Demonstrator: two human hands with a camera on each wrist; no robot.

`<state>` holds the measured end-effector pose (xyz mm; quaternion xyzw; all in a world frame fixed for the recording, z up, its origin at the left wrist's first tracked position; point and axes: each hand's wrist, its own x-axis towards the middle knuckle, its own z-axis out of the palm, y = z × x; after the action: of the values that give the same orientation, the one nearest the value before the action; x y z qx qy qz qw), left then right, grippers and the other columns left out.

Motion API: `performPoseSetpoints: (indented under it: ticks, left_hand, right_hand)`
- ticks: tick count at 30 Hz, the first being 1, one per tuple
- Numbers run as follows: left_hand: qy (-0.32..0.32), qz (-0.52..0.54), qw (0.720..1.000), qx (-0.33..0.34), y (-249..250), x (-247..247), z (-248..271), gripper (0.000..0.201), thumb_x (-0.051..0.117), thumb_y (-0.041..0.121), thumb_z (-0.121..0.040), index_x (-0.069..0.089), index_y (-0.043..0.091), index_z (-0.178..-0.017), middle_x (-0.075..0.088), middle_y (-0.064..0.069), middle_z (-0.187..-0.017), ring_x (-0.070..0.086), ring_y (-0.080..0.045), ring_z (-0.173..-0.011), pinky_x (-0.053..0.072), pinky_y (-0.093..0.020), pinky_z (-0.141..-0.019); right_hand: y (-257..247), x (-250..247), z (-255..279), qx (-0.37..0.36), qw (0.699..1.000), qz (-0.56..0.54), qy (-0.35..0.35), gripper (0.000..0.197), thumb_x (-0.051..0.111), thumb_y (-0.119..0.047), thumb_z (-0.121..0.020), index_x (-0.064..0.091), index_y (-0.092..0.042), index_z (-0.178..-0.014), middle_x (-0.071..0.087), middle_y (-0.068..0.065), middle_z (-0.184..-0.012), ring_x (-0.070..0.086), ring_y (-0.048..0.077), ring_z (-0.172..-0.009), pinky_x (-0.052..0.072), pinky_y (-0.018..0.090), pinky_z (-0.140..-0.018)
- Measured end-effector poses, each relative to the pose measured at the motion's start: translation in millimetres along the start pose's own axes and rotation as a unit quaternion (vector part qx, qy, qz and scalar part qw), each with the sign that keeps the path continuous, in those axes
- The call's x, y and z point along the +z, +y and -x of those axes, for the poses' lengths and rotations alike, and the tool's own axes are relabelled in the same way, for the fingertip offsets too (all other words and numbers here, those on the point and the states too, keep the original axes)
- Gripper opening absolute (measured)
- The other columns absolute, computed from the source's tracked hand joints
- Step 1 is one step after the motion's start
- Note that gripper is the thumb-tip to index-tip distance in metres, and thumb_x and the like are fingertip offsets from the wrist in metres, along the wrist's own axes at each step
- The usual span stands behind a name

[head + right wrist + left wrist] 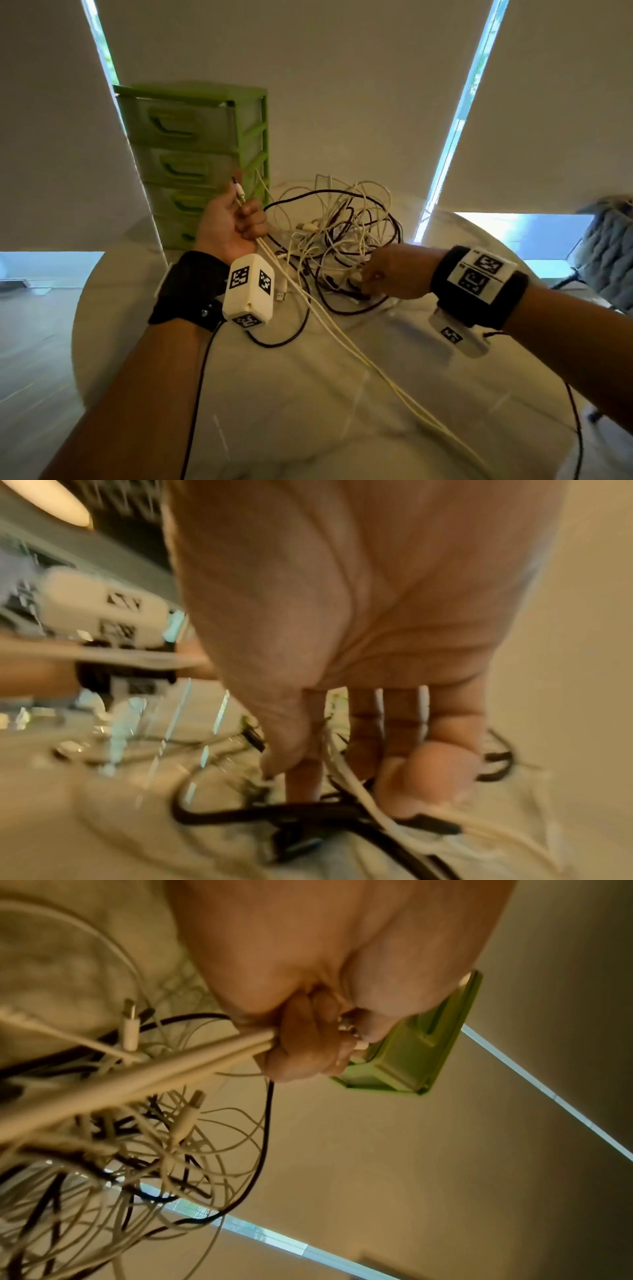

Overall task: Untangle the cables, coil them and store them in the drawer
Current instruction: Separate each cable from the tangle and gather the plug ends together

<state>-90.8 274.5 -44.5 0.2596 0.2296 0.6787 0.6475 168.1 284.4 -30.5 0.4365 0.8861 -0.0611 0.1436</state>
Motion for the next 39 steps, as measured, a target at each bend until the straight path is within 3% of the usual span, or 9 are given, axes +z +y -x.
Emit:
performPoseSetpoints:
  ticks: [4, 7, 13, 20, 25, 29, 32, 36, 39]
  left_hand:
    - [-0.007, -0.014, 1.000, 0.013, 2, -4, 3, 0.029, 0.027, 0.033, -0.102, 0.049, 0.028, -0.085, 0.032, 0.007, -0.045, 0.025, -0.002, -0.030, 0.021, -0.014, -0.029]
    - [-0.005, -0.014, 1.000, 0.010, 0, -4, 2, 0.028, 0.028, 0.033, -0.103, 0.049, 0.027, -0.085, 0.032, 0.007, -0.046, 0.025, -0.003, -0.031, 0.021, -0.014, -0.029]
    - [0.008, -0.026, 1.000, 0.008, -3, -2, 2, 0.026, 0.030, 0.033, -0.103, 0.050, 0.027, -0.087, 0.030, 0.007, -0.046, 0.024, -0.004, -0.032, 0.020, -0.014, -0.030]
    - [-0.027, -0.044, 0.999, -0.018, 3, -3, 7, 0.029, 0.030, 0.037, -0.102, 0.052, 0.025, -0.088, 0.026, 0.008, -0.044, 0.022, -0.004, -0.031, 0.017, -0.013, -0.032]
    - [-0.027, -0.038, 0.999, -0.020, 3, -3, 10, 0.029, 0.030, 0.035, -0.102, 0.052, 0.023, -0.089, 0.025, 0.008, -0.044, 0.022, -0.004, -0.031, 0.017, -0.014, -0.031]
    - [-0.019, -0.039, 0.999, -0.007, 3, 0, 11, 0.023, 0.033, 0.034, -0.101, 0.051, 0.023, -0.091, 0.024, 0.008, -0.043, 0.020, -0.004, -0.030, 0.016, -0.012, -0.031]
    - [-0.014, -0.052, 0.999, -0.004, -1, 4, 11, 0.018, 0.038, 0.033, -0.100, 0.050, 0.021, -0.092, 0.023, 0.008, -0.043, 0.019, -0.003, -0.030, 0.015, -0.014, -0.031]
    - [-0.016, -0.081, 0.997, -0.006, -5, 6, 10, 0.014, 0.039, 0.021, -0.095, 0.050, 0.013, -0.099, 0.023, 0.008, -0.046, 0.019, -0.004, -0.034, 0.016, -0.017, -0.032]
    - [-0.031, -0.104, 0.994, 0.003, -8, 10, 12, 0.024, 0.042, 0.012, -0.083, 0.053, 0.010, -0.104, 0.028, 0.007, -0.052, 0.021, -0.005, -0.039, 0.015, -0.019, -0.040]
  right_hand:
    - [52, -13, -15, 0.133, 0.982, 0.115, 0.070, 0.024, 0.047, -0.016, -0.096, 0.065, -0.009, -0.110, 0.052, 0.005, -0.084, 0.061, 0.031, -0.102, 0.048, 0.034, -0.082]
    - [80, -25, -6, 0.160, 0.973, 0.098, 0.131, 0.023, 0.049, -0.021, -0.094, 0.068, -0.023, -0.106, 0.050, 0.001, -0.095, 0.057, 0.028, -0.106, 0.049, 0.034, -0.088]
    - [8, -41, 2, -0.025, 0.948, 0.009, 0.319, 0.018, 0.051, -0.019, -0.092, 0.069, -0.020, -0.096, 0.054, 0.004, -0.108, 0.053, 0.022, -0.095, 0.051, 0.039, -0.084]
    - [-78, -37, -46, -0.109, 0.987, 0.050, 0.108, 0.046, 0.043, -0.013, -0.093, 0.052, -0.038, -0.131, 0.056, -0.004, -0.129, 0.055, 0.018, -0.112, 0.048, 0.033, -0.089]
    - [-96, -31, -67, -0.079, 0.969, 0.235, -0.010, 0.032, 0.052, -0.018, -0.094, 0.059, -0.021, -0.125, 0.061, 0.002, -0.123, 0.059, 0.023, -0.110, 0.050, 0.037, -0.094]
    - [-76, -47, -58, -0.082, 0.984, 0.070, 0.144, 0.024, 0.051, -0.027, -0.096, 0.070, -0.021, -0.109, 0.058, 0.000, -0.100, 0.057, 0.019, -0.095, 0.049, 0.034, -0.084]
    - [-57, -59, -39, -0.052, 0.947, -0.139, 0.285, 0.021, 0.056, -0.033, -0.095, 0.072, -0.021, -0.101, 0.058, -0.001, -0.098, 0.053, 0.012, -0.087, 0.040, 0.027, -0.075]
    - [-56, -55, -33, -0.031, 0.919, -0.258, 0.297, 0.024, 0.057, -0.033, -0.095, 0.071, -0.020, -0.080, 0.056, -0.017, -0.056, 0.051, -0.006, -0.049, 0.034, 0.008, -0.047]
    - [-69, -47, -39, -0.080, 0.904, -0.300, 0.294, 0.026, 0.060, -0.026, -0.094, 0.071, -0.014, -0.073, 0.060, -0.012, -0.058, 0.051, -0.007, -0.049, 0.037, 0.004, -0.051]
